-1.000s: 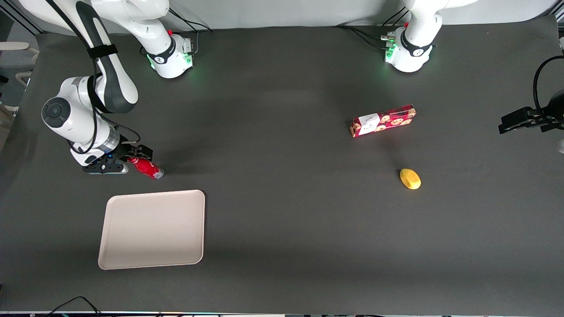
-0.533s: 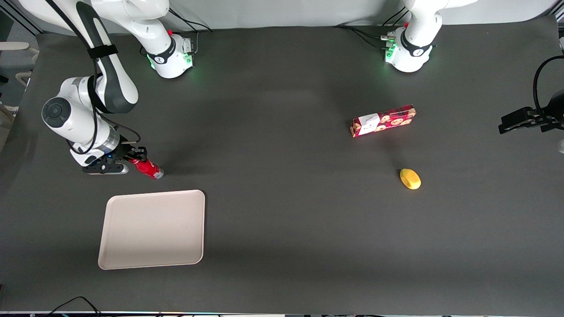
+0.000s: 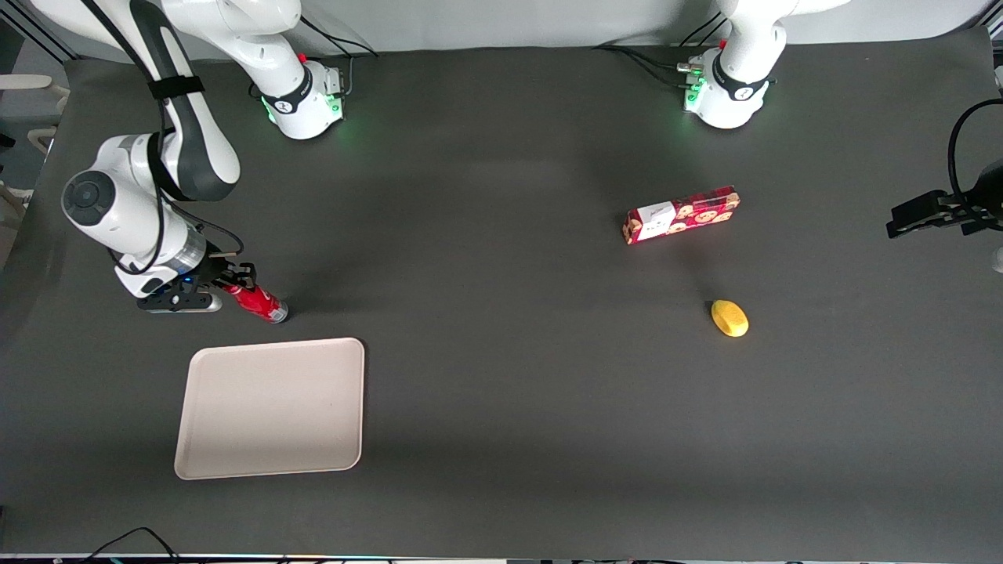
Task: Place coke bottle on tray
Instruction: 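Lift the bottle with the right gripper and pull it back, then carry the bottle over the white tray and lower it onto the tray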
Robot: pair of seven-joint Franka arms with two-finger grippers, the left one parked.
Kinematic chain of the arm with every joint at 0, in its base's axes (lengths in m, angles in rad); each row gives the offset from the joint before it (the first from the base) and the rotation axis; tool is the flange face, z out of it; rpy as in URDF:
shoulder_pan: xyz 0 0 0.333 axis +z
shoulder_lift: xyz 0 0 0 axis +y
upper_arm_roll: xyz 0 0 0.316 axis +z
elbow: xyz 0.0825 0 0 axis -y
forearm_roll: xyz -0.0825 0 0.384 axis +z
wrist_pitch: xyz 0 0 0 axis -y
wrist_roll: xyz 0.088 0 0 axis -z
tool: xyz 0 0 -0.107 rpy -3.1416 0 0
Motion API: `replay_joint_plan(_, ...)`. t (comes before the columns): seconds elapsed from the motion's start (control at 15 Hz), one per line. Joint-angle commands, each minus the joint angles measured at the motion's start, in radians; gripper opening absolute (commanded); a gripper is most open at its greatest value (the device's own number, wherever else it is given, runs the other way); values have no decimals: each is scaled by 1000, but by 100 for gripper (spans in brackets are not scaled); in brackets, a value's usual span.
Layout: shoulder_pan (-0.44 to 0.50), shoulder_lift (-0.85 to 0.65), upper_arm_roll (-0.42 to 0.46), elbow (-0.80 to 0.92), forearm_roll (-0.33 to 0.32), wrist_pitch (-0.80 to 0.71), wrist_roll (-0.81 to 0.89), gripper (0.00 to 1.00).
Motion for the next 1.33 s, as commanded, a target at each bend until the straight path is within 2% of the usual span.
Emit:
replay_joint_plan(0.0, 7, -81, -3, 173, -9, -254, 39, 0)
replay_joint_plan(0.2, 7, -80, -3, 368, -11, -439, 67, 0)
replay_joint_plan(0.4, 3, -47, -14, 531, -41, -528, 61, 0)
replay_joint_plan(0.53, 4, 34, -14, 699, -76, -637, 54, 0)
replay_joint_plan(0.67, -4, 130, -14, 870, -84, -727, 51, 0)
replay_joint_plan(1.07, -45, 371, -66, 1108, -72, -717, -90, 0)
replay_joint_plan(1.27, -73, 482, -64, 1159, -49, -604, -94, 0)
